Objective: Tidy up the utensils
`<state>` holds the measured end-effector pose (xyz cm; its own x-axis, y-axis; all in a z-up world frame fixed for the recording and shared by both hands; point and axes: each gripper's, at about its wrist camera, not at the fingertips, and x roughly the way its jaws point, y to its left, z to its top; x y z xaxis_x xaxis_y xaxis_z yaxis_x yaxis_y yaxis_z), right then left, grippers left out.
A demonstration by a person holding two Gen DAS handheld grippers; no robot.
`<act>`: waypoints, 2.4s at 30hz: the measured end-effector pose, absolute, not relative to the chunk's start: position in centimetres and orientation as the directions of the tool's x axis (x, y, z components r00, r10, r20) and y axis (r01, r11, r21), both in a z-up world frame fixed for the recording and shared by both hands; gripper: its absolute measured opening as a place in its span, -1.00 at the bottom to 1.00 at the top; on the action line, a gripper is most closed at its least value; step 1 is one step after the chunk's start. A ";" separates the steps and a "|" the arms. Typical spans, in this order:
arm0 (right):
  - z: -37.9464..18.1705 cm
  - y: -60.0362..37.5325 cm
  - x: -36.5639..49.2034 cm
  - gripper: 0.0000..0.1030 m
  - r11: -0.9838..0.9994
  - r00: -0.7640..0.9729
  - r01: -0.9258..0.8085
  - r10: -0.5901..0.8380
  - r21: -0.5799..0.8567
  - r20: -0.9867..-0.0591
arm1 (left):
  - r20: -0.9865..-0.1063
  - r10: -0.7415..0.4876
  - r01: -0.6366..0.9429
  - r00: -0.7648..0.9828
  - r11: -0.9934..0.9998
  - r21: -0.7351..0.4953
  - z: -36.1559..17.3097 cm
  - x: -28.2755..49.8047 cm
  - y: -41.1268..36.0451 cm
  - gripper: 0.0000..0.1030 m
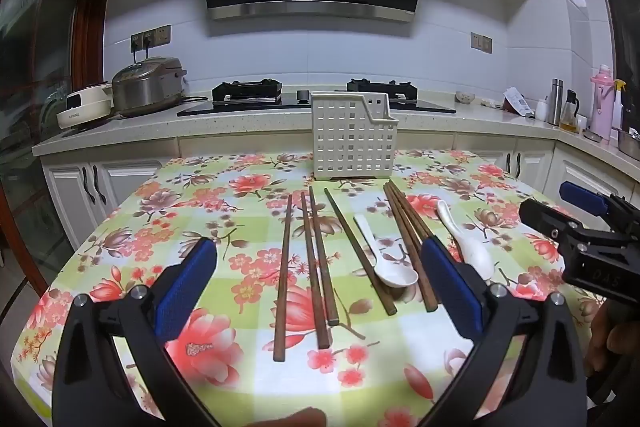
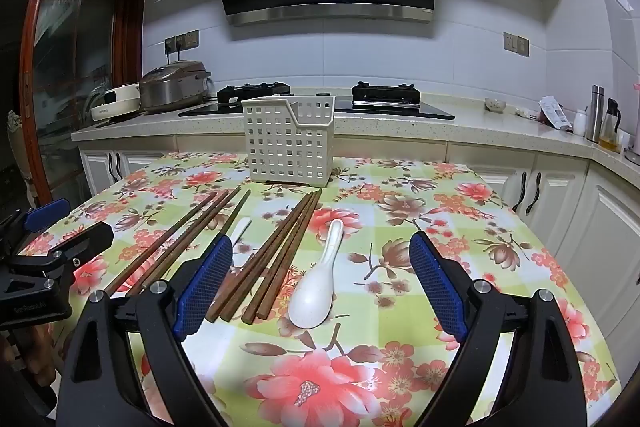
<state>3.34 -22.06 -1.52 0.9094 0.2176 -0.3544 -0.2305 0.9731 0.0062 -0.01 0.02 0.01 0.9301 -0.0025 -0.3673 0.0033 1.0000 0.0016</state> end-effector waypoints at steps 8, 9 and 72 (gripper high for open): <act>-1.5 -22.0 3.3 0.64 0.973 0.908 -0.232 0.221 0.010 -0.355 | -0.365 -0.001 0.003 0.931 1.000 0.005 0.0 0.0 0.0 0.92; -1.5 -22.0 3.3 0.64 0.973 0.908 -0.233 0.221 0.010 -0.356 | -0.364 -0.001 0.003 0.931 1.000 0.005 0.0 0.0 0.0 0.92; -0.9 -22.0 3.0 0.64 0.973 0.914 -0.231 0.221 0.010 -0.340 | -0.349 0.001 0.000 0.937 1.000 0.004 0.5 -0.1 -0.1 0.92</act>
<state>2.99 -22.00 -0.87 0.9139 0.2210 -0.3405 -0.2314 0.9728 0.0104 -0.06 -0.14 0.52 0.9372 0.0015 -0.3487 -0.0002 1.0000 0.0036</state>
